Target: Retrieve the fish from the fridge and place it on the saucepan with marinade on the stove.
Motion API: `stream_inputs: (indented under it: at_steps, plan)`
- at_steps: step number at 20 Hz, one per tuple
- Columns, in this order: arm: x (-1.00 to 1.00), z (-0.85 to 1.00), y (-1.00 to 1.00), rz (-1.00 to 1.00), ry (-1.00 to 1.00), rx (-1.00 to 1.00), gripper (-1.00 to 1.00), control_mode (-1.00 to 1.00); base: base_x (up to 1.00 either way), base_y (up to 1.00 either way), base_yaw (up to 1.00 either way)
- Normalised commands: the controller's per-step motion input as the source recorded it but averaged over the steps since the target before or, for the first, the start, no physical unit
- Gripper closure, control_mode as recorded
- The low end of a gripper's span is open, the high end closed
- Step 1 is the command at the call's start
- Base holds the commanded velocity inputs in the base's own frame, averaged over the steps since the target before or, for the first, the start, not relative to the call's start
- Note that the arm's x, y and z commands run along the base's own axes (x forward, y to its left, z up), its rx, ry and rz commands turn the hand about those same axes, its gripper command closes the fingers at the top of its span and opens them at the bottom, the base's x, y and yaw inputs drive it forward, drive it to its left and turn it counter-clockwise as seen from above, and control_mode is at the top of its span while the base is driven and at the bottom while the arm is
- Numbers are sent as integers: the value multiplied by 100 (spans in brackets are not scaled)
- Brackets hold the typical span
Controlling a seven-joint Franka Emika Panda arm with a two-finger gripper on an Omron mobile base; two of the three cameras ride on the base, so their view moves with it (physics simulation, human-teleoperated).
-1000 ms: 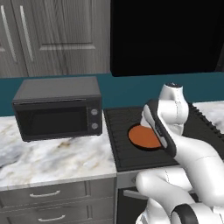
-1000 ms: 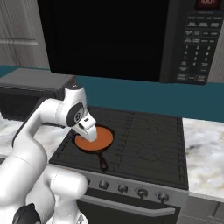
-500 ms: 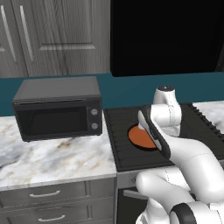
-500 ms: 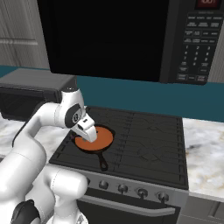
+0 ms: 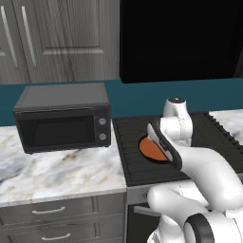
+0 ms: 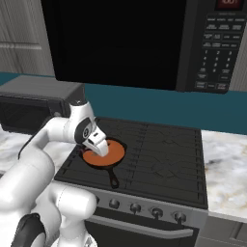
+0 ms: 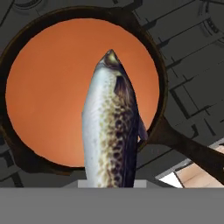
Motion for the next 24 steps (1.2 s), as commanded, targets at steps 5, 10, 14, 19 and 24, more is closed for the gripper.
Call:
stream_inputs:
  at_steps: [5, 10, 14, 19, 24]
  plan:
    - [27, -4, 0, 0, 0, 0, 100, -100, 0, 0, 0]
    - [23, -3, 0, 0, 0, 0, 100, -100, 0, 0, 0]
    - [21, -8, 0, 0, 0, 0, 100, -100, 0, 0, 0]
    - [21, -18, 0, 0, -1, 0, 100, -100, 0, 0, 0]
    - [15, -23, 0, 0, -2, 0, 100, -100, 0, 0, 0]
